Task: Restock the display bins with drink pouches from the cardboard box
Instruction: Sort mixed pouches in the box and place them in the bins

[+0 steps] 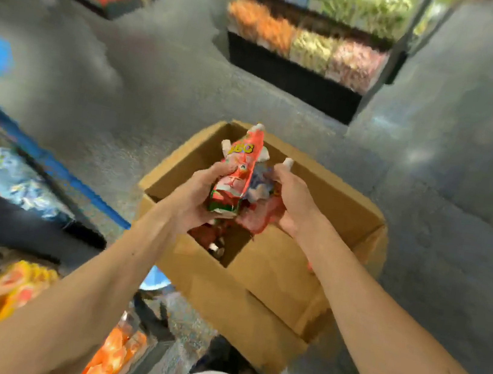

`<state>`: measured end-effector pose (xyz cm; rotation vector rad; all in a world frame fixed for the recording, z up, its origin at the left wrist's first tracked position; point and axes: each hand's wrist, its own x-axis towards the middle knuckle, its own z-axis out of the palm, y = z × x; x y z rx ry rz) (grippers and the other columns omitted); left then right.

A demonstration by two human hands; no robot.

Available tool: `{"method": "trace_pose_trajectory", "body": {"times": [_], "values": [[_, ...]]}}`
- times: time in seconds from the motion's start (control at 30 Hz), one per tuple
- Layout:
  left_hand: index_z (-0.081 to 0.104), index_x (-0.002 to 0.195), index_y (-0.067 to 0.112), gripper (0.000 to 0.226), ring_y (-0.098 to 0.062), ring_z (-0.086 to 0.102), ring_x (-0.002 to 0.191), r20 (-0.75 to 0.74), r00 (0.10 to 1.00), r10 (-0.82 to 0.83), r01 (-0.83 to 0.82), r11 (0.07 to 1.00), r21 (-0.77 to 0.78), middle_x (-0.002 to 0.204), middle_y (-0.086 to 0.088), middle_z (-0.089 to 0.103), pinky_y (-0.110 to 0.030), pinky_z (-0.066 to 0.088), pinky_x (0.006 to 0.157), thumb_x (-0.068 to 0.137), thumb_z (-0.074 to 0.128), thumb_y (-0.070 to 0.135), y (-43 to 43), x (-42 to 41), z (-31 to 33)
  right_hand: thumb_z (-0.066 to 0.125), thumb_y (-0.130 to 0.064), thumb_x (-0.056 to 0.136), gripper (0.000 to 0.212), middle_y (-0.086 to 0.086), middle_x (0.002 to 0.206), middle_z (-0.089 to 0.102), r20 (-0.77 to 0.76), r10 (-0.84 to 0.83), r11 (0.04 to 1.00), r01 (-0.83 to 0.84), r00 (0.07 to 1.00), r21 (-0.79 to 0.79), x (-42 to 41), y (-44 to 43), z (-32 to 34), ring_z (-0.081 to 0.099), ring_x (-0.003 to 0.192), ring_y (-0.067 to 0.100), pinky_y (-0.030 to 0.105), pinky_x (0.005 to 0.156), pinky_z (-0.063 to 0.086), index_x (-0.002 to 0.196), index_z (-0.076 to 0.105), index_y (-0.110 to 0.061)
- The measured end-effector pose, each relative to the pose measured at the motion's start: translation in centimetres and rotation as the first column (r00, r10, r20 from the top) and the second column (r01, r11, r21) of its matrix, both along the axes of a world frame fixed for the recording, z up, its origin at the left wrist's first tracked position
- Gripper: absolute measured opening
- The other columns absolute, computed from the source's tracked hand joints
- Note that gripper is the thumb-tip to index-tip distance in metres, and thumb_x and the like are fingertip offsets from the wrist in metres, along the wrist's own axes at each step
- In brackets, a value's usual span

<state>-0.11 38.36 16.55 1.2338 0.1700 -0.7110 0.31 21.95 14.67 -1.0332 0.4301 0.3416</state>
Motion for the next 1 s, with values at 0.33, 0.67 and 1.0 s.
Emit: {"method": "trace_pose_trajectory", "body": {"times": [0.33, 0.67, 1.0], "values": [[0.068, 0.106, 0.010, 0.036, -0.016, 0.072, 0.072, 0.306, 0.806, 0.507, -0.514, 0.856, -0.064, 0.088, -0.007, 0.075, -0.031, 0.059, 0.069, 0.077, 0.062, 0.031, 18.5, -14.0, 14.7, 0.079, -0.031, 0.070, 0.051, 0.017, 0.094, 0.067, 0.378, 0.410, 0.905, -0.422, 0.830, -0.053, -7.3, 21.0, 15.1, 0.064, 0.083, 0.027, 0.037, 0.077, 0.055, 0.105, 0.065, 0.003], [0.072, 0.113, 0.011, 0.051, -0.028, 0.074, 0.092, 0.119, 0.551, 0.826, -0.786, 0.561, -0.258, 0.112, -0.015, 0.073, -0.049, 0.061, 0.072, 0.072, 0.070, 0.040, 33.8, -31.6, 15.3, 0.056, -0.006, 0.096, 0.023, 0.018, 0.108, 0.070, 0.327, 0.551, 0.797, -0.600, 0.768, 0.067, -19.3, 43.1, 16.7, 0.067, 0.089, 0.022, 0.030, 0.081, 0.055, 0.112, 0.065, 0.007], [0.078, 0.098, 0.008, 0.043, -0.031, 0.073, 0.081, -0.012, 0.650, 0.760, -0.744, 0.633, -0.214, 0.098, -0.018, 0.074, -0.052, 0.058, 0.076, 0.068, 0.074, 0.040, 45.1, -39.2, 12.4, 0.078, -0.030, 0.061, 0.049, 0.019, 0.089, 0.065, 0.199, 0.614, 0.777, -0.629, 0.764, 0.015, -26.1, 54.6, 12.4, 0.064, 0.067, 0.028, 0.032, 0.059, 0.053, 0.099, 0.064, -0.002]]}}
